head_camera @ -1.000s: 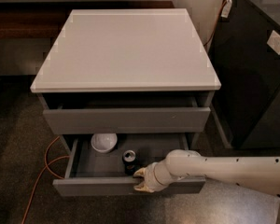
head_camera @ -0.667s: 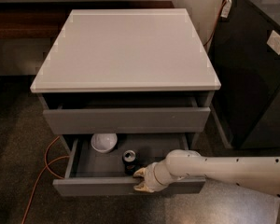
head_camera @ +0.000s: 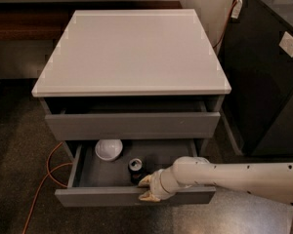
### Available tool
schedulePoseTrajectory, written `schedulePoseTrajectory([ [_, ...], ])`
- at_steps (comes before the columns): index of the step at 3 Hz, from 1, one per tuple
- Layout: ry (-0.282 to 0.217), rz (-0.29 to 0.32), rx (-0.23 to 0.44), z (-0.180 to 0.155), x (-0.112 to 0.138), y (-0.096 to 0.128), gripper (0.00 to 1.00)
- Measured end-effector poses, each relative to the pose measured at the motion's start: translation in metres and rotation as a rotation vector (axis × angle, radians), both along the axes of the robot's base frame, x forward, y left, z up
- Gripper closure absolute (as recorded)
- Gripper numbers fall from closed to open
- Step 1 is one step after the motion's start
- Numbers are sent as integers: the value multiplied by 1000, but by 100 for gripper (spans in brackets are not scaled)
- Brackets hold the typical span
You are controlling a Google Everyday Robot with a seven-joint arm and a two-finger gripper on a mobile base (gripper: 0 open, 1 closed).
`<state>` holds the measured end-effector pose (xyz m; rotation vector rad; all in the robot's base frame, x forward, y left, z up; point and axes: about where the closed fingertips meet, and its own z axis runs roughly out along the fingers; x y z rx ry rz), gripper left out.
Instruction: Pick pepsi can from middle drawer and place on counter
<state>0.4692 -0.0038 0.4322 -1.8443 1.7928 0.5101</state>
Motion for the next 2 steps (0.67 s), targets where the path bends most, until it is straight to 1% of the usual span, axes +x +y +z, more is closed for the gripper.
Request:
schedulePoseTrajectory([
  [1,-51,-7,-5,21,7,7,4],
  [2,-97,-22,-22,57,29,9,0],
])
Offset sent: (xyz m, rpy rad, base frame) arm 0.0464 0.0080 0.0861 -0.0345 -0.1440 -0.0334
